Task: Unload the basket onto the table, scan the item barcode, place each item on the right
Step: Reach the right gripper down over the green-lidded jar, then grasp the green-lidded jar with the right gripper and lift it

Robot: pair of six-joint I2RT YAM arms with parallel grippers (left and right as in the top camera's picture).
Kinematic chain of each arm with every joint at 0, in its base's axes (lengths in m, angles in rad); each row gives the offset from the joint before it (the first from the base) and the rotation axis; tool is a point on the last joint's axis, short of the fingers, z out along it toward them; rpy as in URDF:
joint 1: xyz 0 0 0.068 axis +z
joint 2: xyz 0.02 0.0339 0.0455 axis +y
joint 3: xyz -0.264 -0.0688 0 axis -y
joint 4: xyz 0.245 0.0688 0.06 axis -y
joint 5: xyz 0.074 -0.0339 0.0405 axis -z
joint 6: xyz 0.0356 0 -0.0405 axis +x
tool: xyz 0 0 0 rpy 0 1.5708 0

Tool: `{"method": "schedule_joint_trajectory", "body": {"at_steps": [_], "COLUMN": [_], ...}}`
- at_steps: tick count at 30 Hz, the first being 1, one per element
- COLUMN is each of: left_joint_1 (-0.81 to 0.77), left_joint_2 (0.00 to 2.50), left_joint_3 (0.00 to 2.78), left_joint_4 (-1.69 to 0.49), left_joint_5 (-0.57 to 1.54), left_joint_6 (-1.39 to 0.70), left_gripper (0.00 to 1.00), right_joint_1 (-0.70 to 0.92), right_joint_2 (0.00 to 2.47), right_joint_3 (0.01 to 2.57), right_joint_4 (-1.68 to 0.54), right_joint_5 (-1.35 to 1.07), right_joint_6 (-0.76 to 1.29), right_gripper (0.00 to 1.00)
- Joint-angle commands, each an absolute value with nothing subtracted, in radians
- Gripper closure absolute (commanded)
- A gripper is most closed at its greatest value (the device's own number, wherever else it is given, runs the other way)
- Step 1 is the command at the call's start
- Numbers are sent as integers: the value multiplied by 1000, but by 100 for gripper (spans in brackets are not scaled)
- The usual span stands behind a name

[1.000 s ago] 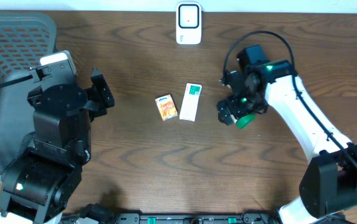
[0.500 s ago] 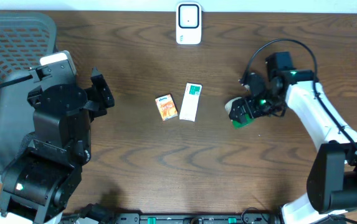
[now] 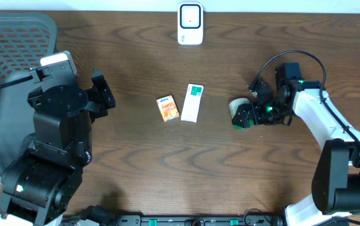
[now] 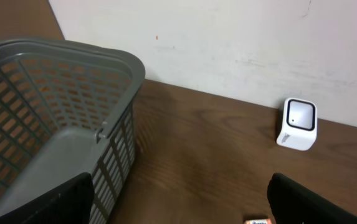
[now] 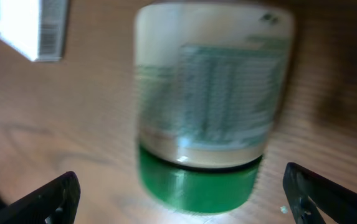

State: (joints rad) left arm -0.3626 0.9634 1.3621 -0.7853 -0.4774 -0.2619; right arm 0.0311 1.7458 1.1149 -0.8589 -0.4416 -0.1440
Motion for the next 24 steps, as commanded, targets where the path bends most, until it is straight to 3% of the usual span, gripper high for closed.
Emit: {"method": "schedule_joint_trajectory", "body": {"at_steps": [1,12,17,21,24], "left_joint_1": [-360,-360,-360,-360,-360], "left_joint_2": [960,960,960,960,960], "left_joint_3": [1352,1352,1352,1352,1352], "left_joint_4": [-785,-785,-785,-785,-785], "left_joint_5": [-487,-487,-487,-487,-487], "left_joint_6": [-266,-266,-266,-266,-266], "left_gripper": [11,11,11,11,11], "right_joint_1": [39,63,80,77,75], "right_joint_2": [1753,1755,1811,1867,1885], "right_joint_3": [1091,1027,1005,1005,1005], "right_joint_4": [-822,-682,-634,-632,-628], "right_joint_5": [-394,-487,-479,-468,-444], "right_joint_6": [-67,323,370,351,350], "right_gripper": [1,1,1,12,15]}}
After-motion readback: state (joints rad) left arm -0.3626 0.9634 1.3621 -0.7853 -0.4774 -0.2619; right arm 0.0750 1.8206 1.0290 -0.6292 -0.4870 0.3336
